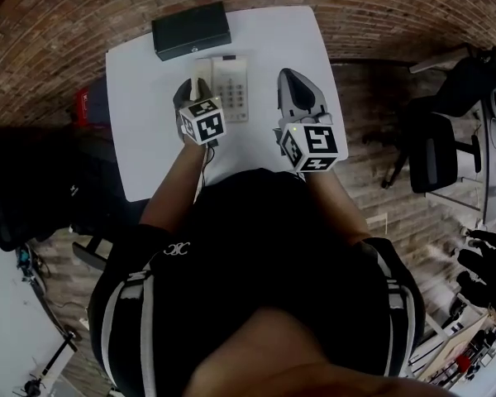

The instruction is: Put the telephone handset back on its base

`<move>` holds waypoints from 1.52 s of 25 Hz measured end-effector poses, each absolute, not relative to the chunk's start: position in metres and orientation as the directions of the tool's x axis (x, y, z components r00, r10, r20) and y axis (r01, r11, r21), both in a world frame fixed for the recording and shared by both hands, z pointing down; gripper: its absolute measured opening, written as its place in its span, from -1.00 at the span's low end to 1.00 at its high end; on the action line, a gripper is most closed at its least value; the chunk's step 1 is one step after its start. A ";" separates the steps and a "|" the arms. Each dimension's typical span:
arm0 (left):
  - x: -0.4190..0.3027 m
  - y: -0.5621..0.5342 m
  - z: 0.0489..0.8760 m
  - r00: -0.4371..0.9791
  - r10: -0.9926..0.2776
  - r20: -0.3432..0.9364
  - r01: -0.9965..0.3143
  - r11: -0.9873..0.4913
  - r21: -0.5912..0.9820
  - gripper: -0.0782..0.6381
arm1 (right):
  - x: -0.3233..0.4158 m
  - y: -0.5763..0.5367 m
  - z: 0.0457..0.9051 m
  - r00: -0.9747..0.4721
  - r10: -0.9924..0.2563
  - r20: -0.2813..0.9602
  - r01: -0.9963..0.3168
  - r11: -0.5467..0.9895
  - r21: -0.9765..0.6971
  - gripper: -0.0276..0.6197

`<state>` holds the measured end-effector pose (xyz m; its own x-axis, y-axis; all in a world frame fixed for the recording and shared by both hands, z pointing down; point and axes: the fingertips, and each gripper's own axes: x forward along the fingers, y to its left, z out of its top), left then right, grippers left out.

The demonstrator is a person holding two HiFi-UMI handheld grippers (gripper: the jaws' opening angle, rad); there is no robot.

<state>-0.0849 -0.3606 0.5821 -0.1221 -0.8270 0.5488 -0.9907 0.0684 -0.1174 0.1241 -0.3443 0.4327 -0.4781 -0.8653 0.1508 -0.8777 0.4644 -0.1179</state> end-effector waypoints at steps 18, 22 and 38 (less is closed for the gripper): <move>-0.113 -0.299 0.414 -0.076 -0.980 0.182 -0.997 0.074 -0.014 -0.76 | 0.078 -0.366 0.409 -0.561 -0.827 0.037 -0.824 0.553 -0.124 -0.92; -0.118 -0.292 0.426 -0.083 -0.973 0.215 -0.996 0.085 0.004 -0.76 | 0.068 -0.363 0.411 -0.583 -0.812 0.037 -0.808 0.575 -0.129 -0.92; -0.119 -0.299 0.428 -0.069 -0.970 0.233 -0.997 0.077 0.026 -0.76 | 0.060 -0.359 0.415 -0.602 -0.797 0.056 -0.796 0.592 -0.126 -0.92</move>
